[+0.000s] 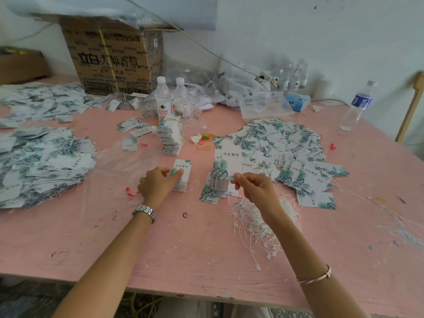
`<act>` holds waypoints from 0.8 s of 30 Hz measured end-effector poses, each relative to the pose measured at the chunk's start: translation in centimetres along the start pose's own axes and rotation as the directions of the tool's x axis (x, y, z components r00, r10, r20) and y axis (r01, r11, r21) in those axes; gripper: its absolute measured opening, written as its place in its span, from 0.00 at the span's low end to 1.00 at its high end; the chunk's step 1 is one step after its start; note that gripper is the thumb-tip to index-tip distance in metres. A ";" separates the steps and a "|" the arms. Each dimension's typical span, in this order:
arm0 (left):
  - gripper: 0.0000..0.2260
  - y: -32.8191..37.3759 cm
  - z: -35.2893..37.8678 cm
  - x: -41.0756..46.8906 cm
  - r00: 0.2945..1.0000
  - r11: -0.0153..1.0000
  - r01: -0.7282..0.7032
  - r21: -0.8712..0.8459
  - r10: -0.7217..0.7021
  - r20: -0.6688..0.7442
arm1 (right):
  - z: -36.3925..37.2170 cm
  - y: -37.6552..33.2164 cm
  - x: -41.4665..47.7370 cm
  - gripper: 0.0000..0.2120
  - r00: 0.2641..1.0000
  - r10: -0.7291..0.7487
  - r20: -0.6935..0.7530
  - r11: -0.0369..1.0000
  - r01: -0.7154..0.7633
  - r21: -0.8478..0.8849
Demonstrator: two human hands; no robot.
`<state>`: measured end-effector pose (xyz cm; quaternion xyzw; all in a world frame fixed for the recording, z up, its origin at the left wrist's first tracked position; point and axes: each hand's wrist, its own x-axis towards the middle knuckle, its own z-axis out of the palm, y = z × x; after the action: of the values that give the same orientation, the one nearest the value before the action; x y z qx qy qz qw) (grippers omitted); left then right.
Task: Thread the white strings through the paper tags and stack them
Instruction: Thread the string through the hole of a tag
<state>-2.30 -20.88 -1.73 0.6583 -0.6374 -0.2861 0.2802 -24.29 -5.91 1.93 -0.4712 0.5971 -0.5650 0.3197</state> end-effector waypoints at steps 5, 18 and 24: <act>0.22 -0.4 0.0 0.1 1.000 0.996 -0.005 -0.091 0.004 -0.014 | 0.0 0.3 -0.3 0.15 1.000 -0.001 0.007 1.000 0.001 0.018; 0.16 -0.9 0.0 0.4 0.996 0.958 0.008 -0.287 -0.035 -0.087 | 0.1 1.1 -0.7 0.18 1.000 0.003 0.022 0.999 -0.004 0.050; 0.12 0.5 -0.4 -1.4 0.991 0.872 -0.118 -0.474 0.076 -0.106 | 0.9 1.6 -1.5 0.18 0.999 -0.045 0.018 0.999 0.045 -0.010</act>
<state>-2.32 -19.51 -1.08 0.5471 -0.5665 -0.3927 0.4749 -23.29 -4.95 0.03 -0.4911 0.5864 -0.5648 0.3097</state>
